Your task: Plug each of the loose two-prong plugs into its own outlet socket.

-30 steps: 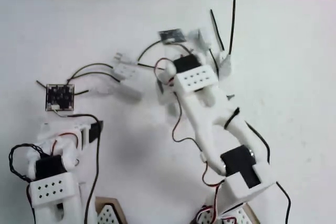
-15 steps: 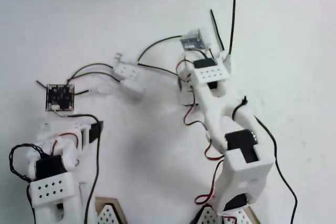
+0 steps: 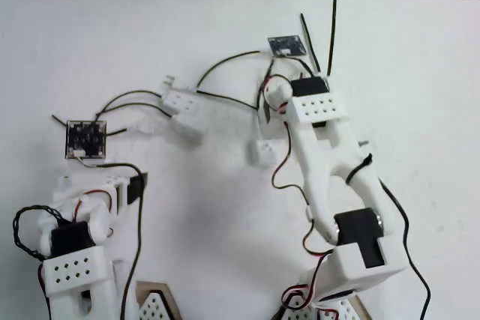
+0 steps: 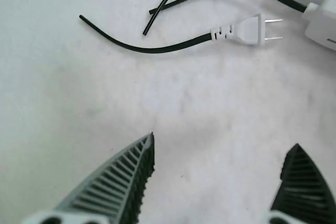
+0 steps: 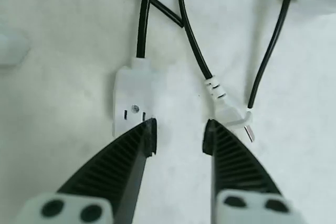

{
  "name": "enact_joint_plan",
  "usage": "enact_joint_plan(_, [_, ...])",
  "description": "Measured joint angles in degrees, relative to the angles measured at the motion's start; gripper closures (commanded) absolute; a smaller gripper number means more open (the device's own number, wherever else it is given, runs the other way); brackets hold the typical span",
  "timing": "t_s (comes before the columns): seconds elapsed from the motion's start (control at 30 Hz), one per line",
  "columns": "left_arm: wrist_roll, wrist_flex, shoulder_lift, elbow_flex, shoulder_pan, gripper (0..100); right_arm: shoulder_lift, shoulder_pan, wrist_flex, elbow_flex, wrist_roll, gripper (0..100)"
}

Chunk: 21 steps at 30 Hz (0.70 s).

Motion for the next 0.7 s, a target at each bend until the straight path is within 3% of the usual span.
enact_joint_plan(0.3, [0.0, 0.0, 0.0, 0.0, 0.0, 63, 2.2, -3.3, 0.0, 0.3, -0.2, 82.7])
enact_joint_plan(0.7, [0.0, 0.0, 0.0, 0.0, 0.0, 63, 10.3, -5.6, -4.3, 0.0, -8.0, 82.9])
